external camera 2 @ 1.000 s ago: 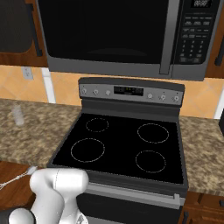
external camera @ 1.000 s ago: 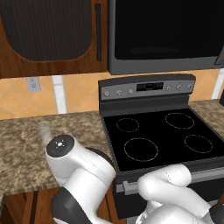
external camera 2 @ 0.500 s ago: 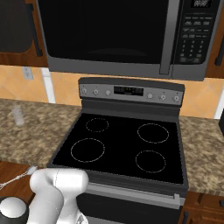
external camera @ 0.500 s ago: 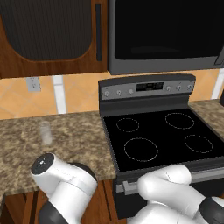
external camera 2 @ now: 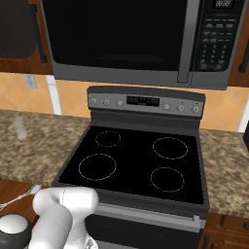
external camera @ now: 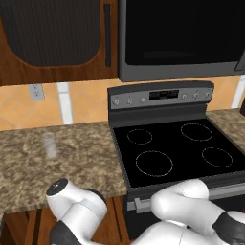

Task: Pick the tongs from the drawer and place it on the counter.

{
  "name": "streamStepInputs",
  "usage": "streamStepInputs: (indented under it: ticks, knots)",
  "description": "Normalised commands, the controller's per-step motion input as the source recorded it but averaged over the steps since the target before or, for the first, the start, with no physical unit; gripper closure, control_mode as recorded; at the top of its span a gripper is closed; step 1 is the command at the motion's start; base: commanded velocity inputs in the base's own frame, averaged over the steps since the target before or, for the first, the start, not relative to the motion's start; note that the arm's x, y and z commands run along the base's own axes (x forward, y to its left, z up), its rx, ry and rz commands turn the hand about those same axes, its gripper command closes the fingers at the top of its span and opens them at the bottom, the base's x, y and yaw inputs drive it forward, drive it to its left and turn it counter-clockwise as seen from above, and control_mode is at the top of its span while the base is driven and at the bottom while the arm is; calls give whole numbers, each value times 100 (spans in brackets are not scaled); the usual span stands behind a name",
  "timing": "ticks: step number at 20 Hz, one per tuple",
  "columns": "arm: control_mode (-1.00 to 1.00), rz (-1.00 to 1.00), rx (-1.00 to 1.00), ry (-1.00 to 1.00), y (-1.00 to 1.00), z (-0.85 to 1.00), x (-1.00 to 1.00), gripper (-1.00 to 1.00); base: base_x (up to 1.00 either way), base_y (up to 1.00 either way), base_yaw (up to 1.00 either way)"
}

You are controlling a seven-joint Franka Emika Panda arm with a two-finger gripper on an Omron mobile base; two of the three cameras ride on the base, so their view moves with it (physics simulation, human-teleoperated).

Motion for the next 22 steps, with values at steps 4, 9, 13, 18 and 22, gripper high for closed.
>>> streamStepInputs:
  ticks: [4, 9, 13, 18, 22]
  knots:
    - [-100, 3, -1, 13, 0, -48, 0, -100, 0, 0, 0]
    - [-100, 6, -9, 0, 0, -56, 0, -100, 0, 0, 0]
    - [-100, 4, -3, 0, 0, -29, 12, -100, 0, 0, 0]
    - [-100, 3, 0, -2, 0, -27, 10, -100, 0, 0, 0]
    - [-100, 4, -1, 0, -2, -38, 6, -100, 0, 0, 0]
